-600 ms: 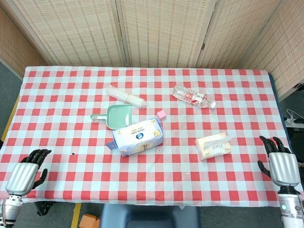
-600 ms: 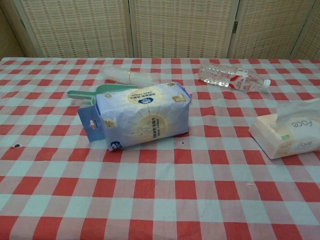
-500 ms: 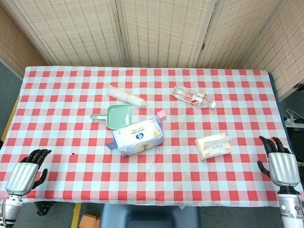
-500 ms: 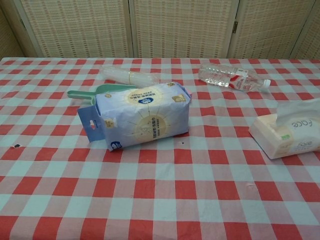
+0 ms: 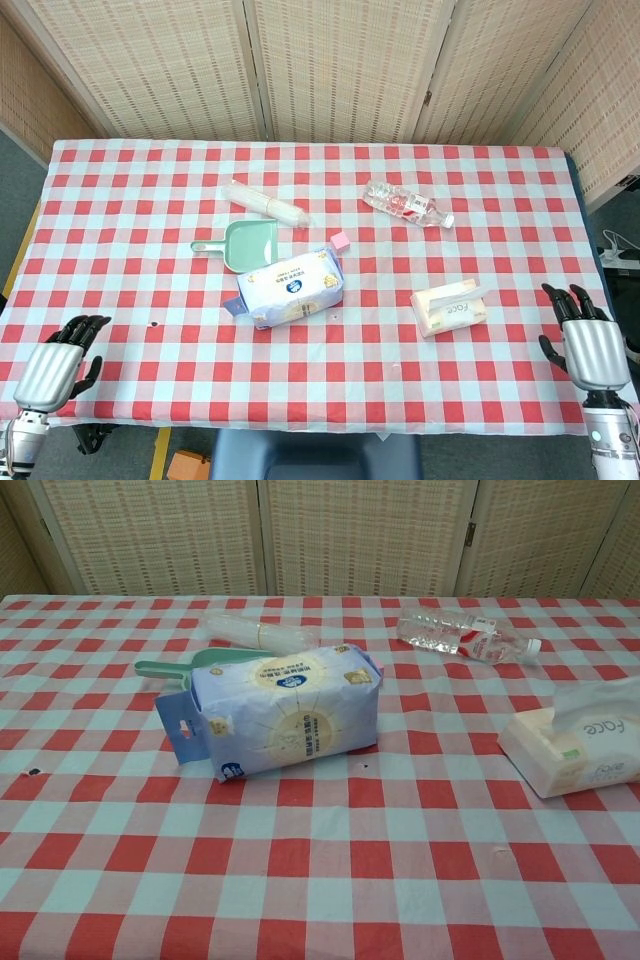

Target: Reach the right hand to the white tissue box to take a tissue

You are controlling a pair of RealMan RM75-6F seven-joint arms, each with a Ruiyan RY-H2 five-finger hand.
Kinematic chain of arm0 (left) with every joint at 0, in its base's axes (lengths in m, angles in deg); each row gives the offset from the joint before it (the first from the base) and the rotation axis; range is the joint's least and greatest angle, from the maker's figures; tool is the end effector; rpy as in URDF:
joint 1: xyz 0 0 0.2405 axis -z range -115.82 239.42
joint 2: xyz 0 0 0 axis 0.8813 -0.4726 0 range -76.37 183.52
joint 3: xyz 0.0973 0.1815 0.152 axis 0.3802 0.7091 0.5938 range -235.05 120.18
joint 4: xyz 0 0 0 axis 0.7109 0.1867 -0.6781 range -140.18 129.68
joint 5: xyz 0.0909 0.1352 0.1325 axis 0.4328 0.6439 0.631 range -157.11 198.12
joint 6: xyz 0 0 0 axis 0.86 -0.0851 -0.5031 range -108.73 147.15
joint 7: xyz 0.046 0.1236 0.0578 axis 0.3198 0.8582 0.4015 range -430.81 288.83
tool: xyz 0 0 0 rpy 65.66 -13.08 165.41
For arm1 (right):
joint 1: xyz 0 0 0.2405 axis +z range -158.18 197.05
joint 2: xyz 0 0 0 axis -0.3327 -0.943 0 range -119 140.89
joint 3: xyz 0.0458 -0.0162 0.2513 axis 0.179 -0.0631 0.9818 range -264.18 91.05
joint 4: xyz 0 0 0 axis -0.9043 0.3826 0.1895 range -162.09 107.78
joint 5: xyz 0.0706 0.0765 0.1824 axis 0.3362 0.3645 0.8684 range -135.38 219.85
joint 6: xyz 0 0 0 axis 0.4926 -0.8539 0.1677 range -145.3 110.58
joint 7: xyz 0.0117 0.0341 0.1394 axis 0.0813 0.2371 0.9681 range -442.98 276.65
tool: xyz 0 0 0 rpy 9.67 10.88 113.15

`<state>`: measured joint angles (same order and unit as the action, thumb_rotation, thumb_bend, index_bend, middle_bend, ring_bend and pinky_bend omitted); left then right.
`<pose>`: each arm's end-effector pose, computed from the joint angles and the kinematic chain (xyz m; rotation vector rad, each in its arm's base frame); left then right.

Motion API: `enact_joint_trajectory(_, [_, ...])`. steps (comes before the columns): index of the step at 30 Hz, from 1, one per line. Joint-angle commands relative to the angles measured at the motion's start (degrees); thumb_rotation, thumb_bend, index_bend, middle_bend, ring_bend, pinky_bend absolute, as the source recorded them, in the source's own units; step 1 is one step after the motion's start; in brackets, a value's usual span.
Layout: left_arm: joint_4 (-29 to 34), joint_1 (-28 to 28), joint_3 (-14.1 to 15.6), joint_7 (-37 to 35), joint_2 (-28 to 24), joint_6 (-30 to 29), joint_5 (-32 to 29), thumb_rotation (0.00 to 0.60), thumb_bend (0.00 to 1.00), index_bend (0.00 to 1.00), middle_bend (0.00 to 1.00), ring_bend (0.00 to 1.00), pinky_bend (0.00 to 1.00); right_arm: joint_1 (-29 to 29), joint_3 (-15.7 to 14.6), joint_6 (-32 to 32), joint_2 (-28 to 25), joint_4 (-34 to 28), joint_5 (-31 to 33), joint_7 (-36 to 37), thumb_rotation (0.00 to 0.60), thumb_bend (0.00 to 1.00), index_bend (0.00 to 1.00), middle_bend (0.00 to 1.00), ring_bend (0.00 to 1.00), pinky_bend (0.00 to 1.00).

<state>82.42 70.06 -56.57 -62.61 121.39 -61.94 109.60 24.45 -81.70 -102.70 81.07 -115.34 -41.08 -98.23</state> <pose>-0.3127 0.1856 0.1249 -1.5916 -0.8006 -0.7706 -0.3184 -0.1894 0.1397 1.3909 -0.7275 0.7299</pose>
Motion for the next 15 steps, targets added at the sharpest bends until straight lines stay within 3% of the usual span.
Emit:
enact_joint_trajectory(1, [0.2,-0.1,0.1,-0.1,-0.1,-0.2,0.2,0.6,0.53,0.18,0.18,0.14,0.38,1.0,0.3,0.5,1.3,2.0,-0.8,0.4,0.6,0.2,0.17,0.28,0.19,0.54])
enact_joint_trajectory(4, [0.5,-0.3,-0.2,-0.9,-0.5,-0.8,-0.1,0.6,0.53,0.18,0.19,0.14,0.39,2.4,1.1,-0.5,4.4,6.3,-3.0,1.4,0.6,0.2,0.21,0.38,0.28,0.65])
enact_joint_trajectory(8, [0.6,-0.7,-0.7,-1.8,-0.6,-1.4,-0.9,0.6,0.53,0.18,0.19,0.14,0.39,5.1,2.1,0.7,8.6,12.2,-4.1,3.7,0.6,0.2,0.28,0.49,0.52,0.8])
enact_joint_trajectory(15, [0.6,-0.5,-0.6,-1.7,-0.7,-1.0,-0.6,0.6,0.53,0.18,0.19,0.14,0.39,11.2,3.5,10.2,10.1,13.7,-1.5,0.4,0.6,0.2,0.28,0.5,0.53,0.81])
